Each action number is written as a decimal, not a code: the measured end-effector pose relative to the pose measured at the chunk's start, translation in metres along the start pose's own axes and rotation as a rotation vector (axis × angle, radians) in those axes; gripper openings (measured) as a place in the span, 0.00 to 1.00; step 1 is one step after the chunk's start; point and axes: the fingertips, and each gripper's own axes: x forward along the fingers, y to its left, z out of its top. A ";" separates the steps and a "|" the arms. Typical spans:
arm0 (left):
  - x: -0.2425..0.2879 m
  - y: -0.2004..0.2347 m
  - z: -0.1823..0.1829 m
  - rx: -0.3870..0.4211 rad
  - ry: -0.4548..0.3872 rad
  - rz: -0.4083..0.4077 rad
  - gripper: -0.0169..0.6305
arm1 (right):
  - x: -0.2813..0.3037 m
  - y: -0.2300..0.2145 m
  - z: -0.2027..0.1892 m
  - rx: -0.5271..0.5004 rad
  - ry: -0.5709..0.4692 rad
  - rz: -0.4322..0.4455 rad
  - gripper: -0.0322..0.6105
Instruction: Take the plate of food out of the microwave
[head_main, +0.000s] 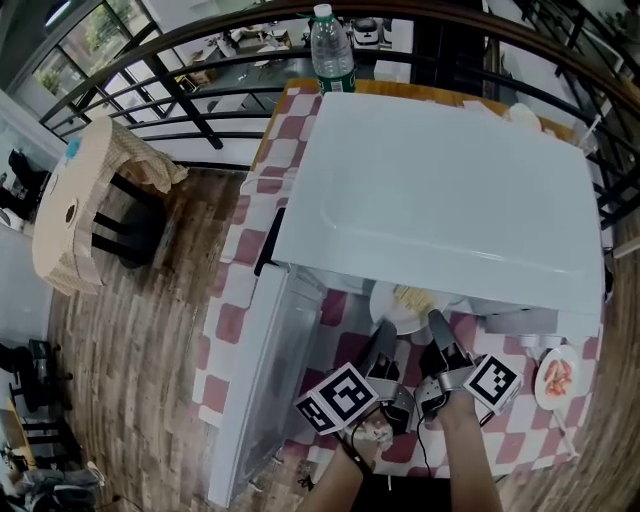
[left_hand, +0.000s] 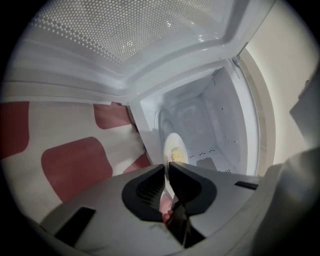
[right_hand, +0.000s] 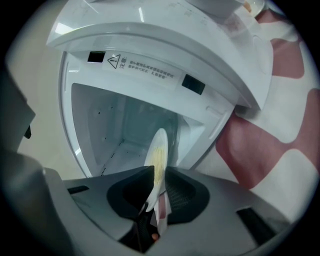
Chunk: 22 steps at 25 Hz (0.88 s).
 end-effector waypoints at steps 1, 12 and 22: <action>0.000 0.000 0.001 0.007 0.003 0.001 0.10 | 0.001 0.001 -0.001 0.006 0.000 0.007 0.15; 0.001 0.004 -0.003 0.017 0.044 -0.015 0.12 | 0.003 -0.008 -0.001 0.008 -0.036 -0.033 0.08; -0.001 0.002 0.000 0.064 0.045 -0.010 0.12 | -0.002 -0.010 -0.004 0.080 -0.078 -0.056 0.07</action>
